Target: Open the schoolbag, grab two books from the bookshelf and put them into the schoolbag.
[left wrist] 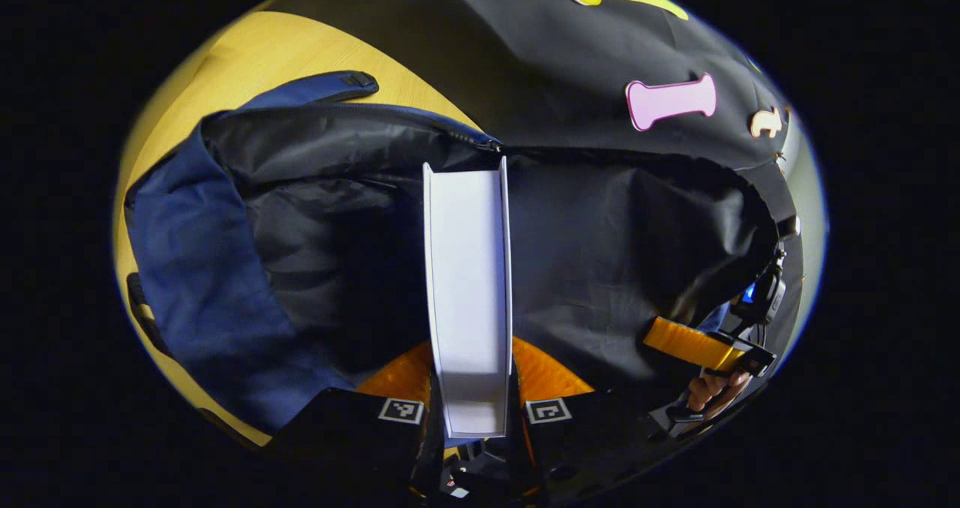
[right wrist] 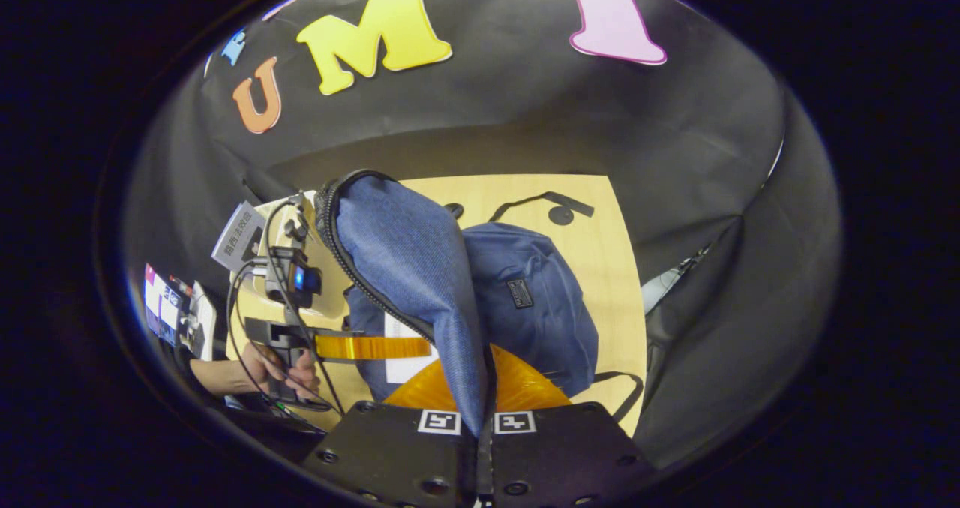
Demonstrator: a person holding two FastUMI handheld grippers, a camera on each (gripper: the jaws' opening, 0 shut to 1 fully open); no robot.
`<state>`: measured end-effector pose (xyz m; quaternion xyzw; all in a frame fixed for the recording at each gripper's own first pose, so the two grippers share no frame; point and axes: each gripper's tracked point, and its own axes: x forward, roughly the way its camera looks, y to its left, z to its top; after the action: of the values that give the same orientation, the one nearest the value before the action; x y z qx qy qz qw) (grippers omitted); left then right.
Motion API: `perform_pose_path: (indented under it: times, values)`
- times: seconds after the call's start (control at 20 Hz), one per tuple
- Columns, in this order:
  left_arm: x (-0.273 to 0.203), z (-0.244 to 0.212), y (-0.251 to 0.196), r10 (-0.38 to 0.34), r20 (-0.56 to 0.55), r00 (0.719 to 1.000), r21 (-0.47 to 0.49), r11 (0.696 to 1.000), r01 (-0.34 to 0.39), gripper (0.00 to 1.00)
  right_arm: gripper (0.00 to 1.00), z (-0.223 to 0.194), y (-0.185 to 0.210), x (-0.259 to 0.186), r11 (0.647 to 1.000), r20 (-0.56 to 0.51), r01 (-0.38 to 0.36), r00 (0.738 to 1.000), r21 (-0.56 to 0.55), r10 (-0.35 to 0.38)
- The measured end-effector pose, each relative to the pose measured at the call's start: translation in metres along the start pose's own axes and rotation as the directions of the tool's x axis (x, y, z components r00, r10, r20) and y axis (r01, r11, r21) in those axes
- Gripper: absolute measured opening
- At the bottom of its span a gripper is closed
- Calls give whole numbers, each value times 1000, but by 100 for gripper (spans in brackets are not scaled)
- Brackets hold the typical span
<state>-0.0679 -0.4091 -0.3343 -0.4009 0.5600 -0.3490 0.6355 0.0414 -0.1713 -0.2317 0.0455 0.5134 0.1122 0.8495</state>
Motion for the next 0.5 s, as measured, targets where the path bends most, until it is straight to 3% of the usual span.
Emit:
perform_pose_path:
  times: [0.5]
  values:
    - [14,1,15,-62,29,998,-98,993,64,37,2,3,2,7,1000,-6,-2,1000,-19,2]
